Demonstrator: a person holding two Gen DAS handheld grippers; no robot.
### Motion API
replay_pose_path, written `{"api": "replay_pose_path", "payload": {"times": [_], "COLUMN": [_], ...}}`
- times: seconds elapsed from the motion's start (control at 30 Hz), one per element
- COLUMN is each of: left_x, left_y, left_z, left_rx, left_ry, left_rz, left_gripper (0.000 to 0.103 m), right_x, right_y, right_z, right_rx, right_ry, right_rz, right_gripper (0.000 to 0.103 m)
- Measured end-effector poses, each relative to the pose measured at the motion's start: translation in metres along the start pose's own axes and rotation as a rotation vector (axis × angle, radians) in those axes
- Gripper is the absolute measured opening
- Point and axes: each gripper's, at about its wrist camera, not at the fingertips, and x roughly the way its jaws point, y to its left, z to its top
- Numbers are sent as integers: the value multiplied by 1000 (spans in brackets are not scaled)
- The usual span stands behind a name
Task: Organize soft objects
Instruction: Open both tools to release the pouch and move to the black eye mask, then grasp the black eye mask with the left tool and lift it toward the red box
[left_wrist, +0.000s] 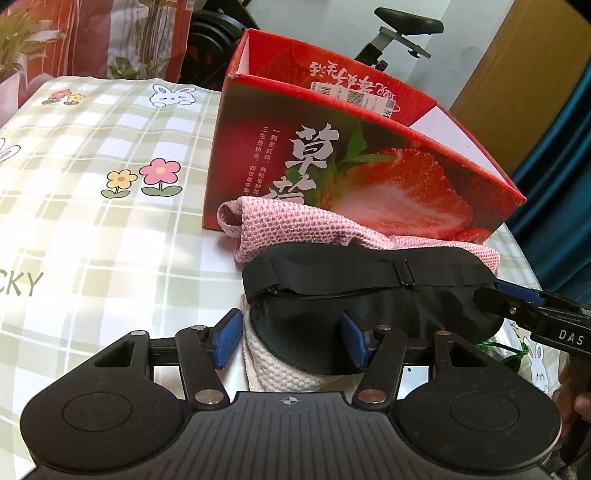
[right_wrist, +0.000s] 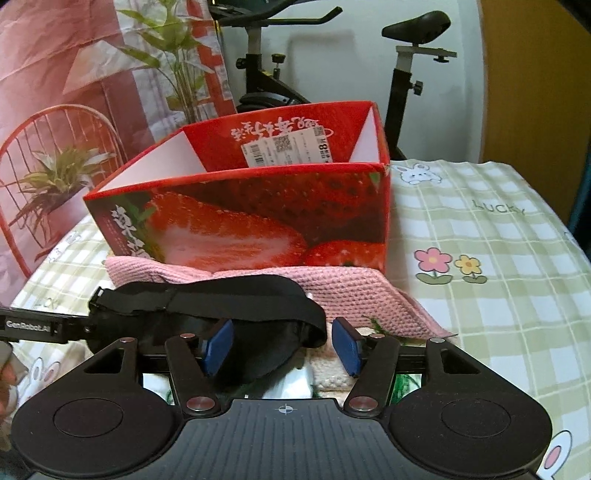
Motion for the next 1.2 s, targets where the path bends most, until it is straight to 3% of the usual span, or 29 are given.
{"api": "replay_pose_path", "payload": {"times": [0.2, 0.37, 0.67, 0.8, 0.83, 0.9, 0.93, 1.03, 1.2], "left_x": [-1, -4, -6, -10, -11, -11, -11, -13, -27], "left_y": [1, 1, 13, 21, 22, 21, 20, 19, 15], "left_z": [0, 1, 5, 6, 6, 7, 8, 8, 7], "left_rx": [-11, -23, -93, -130, -131, -123, -112, -95, -49], "left_ry": [-2, -8, -29, -49, -51, -49, -52, -61, -105], "left_rz": [-10, -20, -52, -68, -71, -61, -48, -46, -56], "left_gripper": [61, 61, 58, 49, 44, 23, 21, 16, 12], "right_x": [-10, -17, -13, -13, -13, -11, -9, -4, -9], "right_y": [11, 20, 15, 14, 14, 14, 13, 10, 6], "right_z": [7, 16, 11, 10, 10, 9, 8, 4, 5], "right_rx": [-10, -40, -19, -18, -16, -6, 3, 38, 63], "right_ry": [-49, -76, -68, -74, -72, -64, -57, -30, -42], "right_rz": [46, 71, 74, 76, 75, 76, 81, 86, 94], "right_gripper": [52, 25, 15, 14, 14, 16, 17, 22, 13]}}
